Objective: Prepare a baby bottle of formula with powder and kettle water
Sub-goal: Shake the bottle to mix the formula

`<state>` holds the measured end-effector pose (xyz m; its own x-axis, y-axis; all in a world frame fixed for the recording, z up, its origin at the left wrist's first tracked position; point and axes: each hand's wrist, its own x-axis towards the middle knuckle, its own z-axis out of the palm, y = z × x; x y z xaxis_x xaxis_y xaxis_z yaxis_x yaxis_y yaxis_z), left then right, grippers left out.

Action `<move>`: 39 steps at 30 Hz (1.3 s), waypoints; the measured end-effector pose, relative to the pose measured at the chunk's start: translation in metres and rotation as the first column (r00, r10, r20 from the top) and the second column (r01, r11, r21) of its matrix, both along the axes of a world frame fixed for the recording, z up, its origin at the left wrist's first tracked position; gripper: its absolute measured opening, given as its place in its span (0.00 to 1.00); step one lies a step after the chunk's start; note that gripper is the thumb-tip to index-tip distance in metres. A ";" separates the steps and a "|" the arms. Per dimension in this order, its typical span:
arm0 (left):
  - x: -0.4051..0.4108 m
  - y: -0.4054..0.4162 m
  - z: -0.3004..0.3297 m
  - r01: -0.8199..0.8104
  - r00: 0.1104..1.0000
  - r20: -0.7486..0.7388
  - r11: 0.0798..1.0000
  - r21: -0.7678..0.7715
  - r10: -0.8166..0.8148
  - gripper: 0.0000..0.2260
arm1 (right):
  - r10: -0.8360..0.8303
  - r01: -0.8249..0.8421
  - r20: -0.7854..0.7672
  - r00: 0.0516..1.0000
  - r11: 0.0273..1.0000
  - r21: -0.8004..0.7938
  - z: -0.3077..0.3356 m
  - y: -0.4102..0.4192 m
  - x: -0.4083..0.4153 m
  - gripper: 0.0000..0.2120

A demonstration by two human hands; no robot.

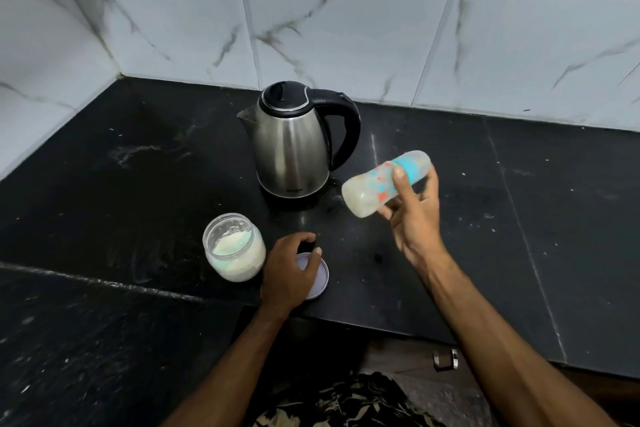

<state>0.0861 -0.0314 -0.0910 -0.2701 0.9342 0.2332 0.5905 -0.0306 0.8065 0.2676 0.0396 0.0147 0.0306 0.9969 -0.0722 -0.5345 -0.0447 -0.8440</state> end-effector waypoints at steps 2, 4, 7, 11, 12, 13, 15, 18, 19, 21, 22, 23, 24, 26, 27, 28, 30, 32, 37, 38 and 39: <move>-0.003 0.002 -0.003 -0.007 1.000 -0.007 1.000 0.000 0.007 0.11 | 0.120 -0.120 0.074 0.990 0.993 -0.012 -0.007 -0.012 -0.003 0.33; -0.005 0.003 -0.006 0.038 0.999 0.011 0.999 -0.037 -0.038 0.14 | 0.355 -0.361 0.225 0.907 0.933 -0.018 -0.016 -0.029 -0.007 0.35; -0.006 0.003 -0.006 0.047 0.999 0.029 0.997 -0.063 -0.045 0.16 | 0.387 -0.415 0.301 0.871 0.909 0.034 -0.015 -0.029 -0.005 0.39; 0.000 0.001 -0.001 -0.001 1.000 -0.010 1.000 0.009 0.002 0.10 | 0.050 -0.053 0.064 0.997 0.997 0.052 0.004 -0.002 0.002 0.34; 0.001 0.001 0.000 -0.003 1.000 -0.008 1.000 0.013 0.003 0.10 | 0.022 -0.023 0.024 0.999 0.999 0.042 0.004 -0.001 0.002 0.33; 0.000 0.001 -0.001 -0.009 1.000 -0.010 1.000 0.015 0.009 0.10 | 0.042 -0.043 0.029 0.999 0.998 0.034 0.002 -0.003 0.000 0.33; -0.006 0.003 -0.003 0.031 0.999 -0.006 0.999 -0.018 -0.031 0.11 | 0.233 -0.238 0.138 0.963 0.971 0.025 -0.009 -0.018 -0.007 0.35; -0.009 0.005 -0.004 0.166 0.984 0.080 0.980 -0.106 -0.158 0.16 | 0.449 -0.472 0.302 0.841 0.882 0.004 -0.022 -0.030 -0.011 0.40; -0.008 0.004 -0.003 0.124 0.991 0.068 0.989 -0.084 -0.118 0.16 | 0.404 -0.427 0.289 0.868 0.904 0.018 -0.020 -0.027 -0.009 0.40; -0.004 0.002 -0.001 0.008 1.000 -0.006 1.000 -0.004 -0.008 0.11 | 0.220 -0.227 0.177 0.959 0.974 0.019 -0.011 -0.013 -0.004 0.37; -0.002 0.001 0.000 -0.007 1.000 -0.022 1.000 0.015 0.007 0.10 | 0.131 -0.133 0.098 0.987 0.991 0.012 -0.007 -0.007 -0.001 0.36; 0.000 0.001 0.001 0.001 1.000 -0.023 1.000 0.014 -0.001 0.11 | 0.076 -0.076 0.032 0.997 0.997 0.007 -0.006 -0.002 0.000 0.35; 0.000 0.001 0.001 0.006 1.000 -0.015 1.000 0.005 -0.006 0.11 | 0.068 -0.068 0.009 0.998 0.998 -0.001 -0.007 -0.002 -0.001 0.34; -0.003 0.003 -0.002 0.004 1.000 -0.005 1.000 -0.016 -0.004 0.12 | 0.191 -0.190 0.094 0.977 0.982 -0.021 -0.013 -0.011 -0.005 0.37; -0.004 0.004 -0.004 0.015 1.000 0.004 0.999 -0.035 -0.015 0.13 | 0.296 -0.295 0.173 0.939 0.955 -0.029 -0.017 -0.018 -0.006 0.39; -0.005 0.004 -0.006 0.039 0.999 0.025 0.997 -0.062 -0.037 0.16 | 0.384 -0.388 0.247 0.890 0.921 -0.033 -0.020 -0.023 -0.007 0.39; -0.005 0.004 -0.005 0.050 0.998 0.034 0.996 -0.071 -0.047 0.17 | 0.397 -0.412 0.286 0.872 0.911 -0.009 -0.021 -0.022 -0.004 0.38; -0.003 0.003 -0.003 -0.002 1.000 -0.015 1.000 -0.011 0.002 0.12 | 0.236 -0.243 0.183 0.954 0.970 0.017 -0.013 -0.013 -0.001 0.35; -0.002 0.003 -0.002 -0.006 1.000 -0.025 1.000 0.000 0.006 0.10 | 0.144 -0.145 0.082 0.986 0.989 -0.001 -0.012 -0.009 -0.002 0.35; -0.004 0.004 -0.004 0.018 1.000 -0.017 1.000 -0.022 -0.018 0.11 | 0.245 -0.248 0.157 0.957 0.969 -0.006 -0.017 -0.017 -0.005 0.35; -0.007 0.005 -0.005 0.063 0.998 0.018 0.996 -0.068 -0.061 0.14 | 0.352 -0.359 0.235 0.906 0.933 -0.012 -0.021 -0.024 -0.007 0.37</move>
